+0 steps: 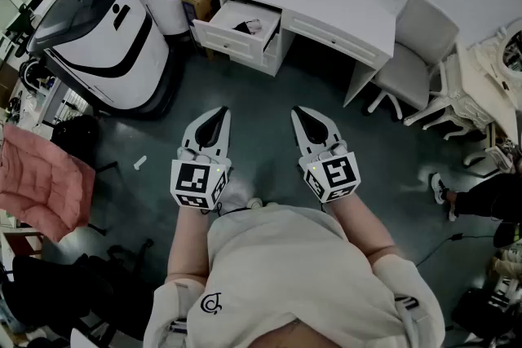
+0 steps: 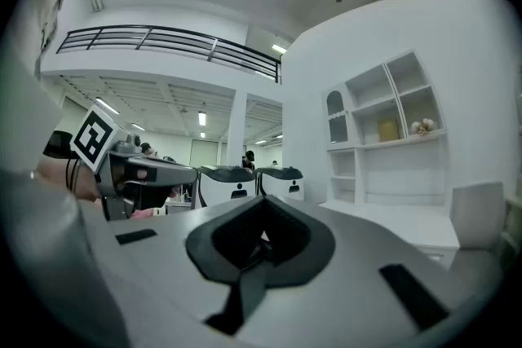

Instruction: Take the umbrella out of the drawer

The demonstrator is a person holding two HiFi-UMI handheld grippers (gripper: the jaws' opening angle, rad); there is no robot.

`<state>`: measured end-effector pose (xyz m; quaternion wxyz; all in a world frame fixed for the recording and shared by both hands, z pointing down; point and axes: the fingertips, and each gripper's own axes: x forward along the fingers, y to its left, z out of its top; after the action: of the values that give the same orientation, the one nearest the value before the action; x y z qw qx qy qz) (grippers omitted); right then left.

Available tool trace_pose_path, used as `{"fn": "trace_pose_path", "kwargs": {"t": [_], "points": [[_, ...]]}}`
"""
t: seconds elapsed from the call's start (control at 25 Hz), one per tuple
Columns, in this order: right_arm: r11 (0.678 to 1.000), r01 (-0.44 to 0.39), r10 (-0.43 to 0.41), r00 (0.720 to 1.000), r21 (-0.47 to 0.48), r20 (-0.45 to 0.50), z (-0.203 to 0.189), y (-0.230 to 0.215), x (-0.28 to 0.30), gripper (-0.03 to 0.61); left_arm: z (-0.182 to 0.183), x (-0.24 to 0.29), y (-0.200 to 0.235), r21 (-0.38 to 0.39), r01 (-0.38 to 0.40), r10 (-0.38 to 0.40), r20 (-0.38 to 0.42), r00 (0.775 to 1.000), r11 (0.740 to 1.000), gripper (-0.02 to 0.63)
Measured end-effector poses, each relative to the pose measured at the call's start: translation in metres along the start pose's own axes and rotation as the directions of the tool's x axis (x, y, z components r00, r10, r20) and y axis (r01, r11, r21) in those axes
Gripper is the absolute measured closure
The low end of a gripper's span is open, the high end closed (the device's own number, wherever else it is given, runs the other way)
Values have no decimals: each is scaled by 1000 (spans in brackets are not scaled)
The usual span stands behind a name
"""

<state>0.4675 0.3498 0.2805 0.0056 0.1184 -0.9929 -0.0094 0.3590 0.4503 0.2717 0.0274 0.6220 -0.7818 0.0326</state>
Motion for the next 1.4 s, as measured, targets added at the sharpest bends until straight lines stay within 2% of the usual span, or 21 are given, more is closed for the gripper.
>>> {"fn": "trace_pose_path", "kwargs": {"t": [0.48,0.68,0.8,1.16,1.4], "points": [[999,-6,6,1000,32,-3,-11,14,11,574,-6,-1,10,38,16,-15,-16,1000,999,601],[998,60,-60,998,26,-27,-24,12,23,572,-19,0,20,69,23,-21,-36,999,997,601],[997,61,-61,998,38,-23,-29,15,37,572,-21,2,32,76,28,-26,-26,999,997,601],[997,51,-49,998,54,-38,-45,7,82,572,-45,26,66,30,13,-10,-81,997,999,601],[998,24,-22,999,62,-36,-58,-27,140,572,-50,79,102,13,-26,27,-81,996,1000,601]]}}
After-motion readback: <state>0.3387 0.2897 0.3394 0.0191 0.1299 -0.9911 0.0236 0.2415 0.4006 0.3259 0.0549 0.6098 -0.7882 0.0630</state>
